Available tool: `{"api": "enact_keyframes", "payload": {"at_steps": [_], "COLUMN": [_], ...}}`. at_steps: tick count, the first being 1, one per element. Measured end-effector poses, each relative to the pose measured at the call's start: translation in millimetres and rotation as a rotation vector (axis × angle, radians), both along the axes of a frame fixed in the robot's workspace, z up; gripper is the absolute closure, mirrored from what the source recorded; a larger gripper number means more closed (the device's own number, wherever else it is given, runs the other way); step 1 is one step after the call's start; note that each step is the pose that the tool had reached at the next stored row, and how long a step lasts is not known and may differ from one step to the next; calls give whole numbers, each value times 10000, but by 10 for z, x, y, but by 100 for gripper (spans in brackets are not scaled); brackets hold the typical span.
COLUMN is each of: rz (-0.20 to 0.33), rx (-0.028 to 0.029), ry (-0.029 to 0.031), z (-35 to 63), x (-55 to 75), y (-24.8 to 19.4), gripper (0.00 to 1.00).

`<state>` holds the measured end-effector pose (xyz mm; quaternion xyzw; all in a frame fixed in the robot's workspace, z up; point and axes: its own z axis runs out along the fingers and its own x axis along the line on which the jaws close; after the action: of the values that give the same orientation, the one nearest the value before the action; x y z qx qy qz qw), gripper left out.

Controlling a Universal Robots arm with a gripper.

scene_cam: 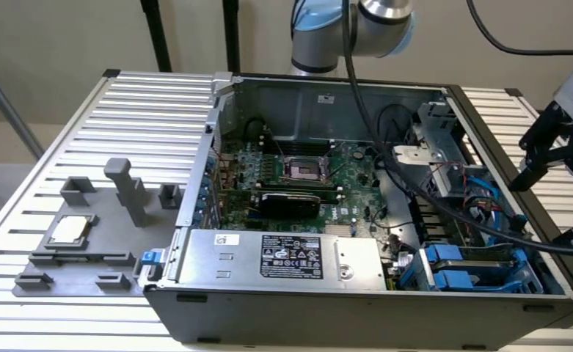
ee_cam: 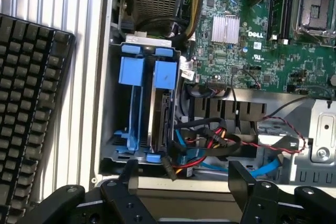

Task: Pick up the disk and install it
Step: 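Insert the first disk wire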

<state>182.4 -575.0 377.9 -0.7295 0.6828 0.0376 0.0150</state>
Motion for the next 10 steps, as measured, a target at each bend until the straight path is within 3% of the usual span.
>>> {"api": "enact_keyframes", "payload": {"at_steps": [7,9,10], "rz": [0,0,0], "rx": [53,70,78], "ry": [126,162,181], "z": [-57,-78,-90], "x": [52,66,72], "y": [-275,-346,-379], "gripper": [22,24,30]}}
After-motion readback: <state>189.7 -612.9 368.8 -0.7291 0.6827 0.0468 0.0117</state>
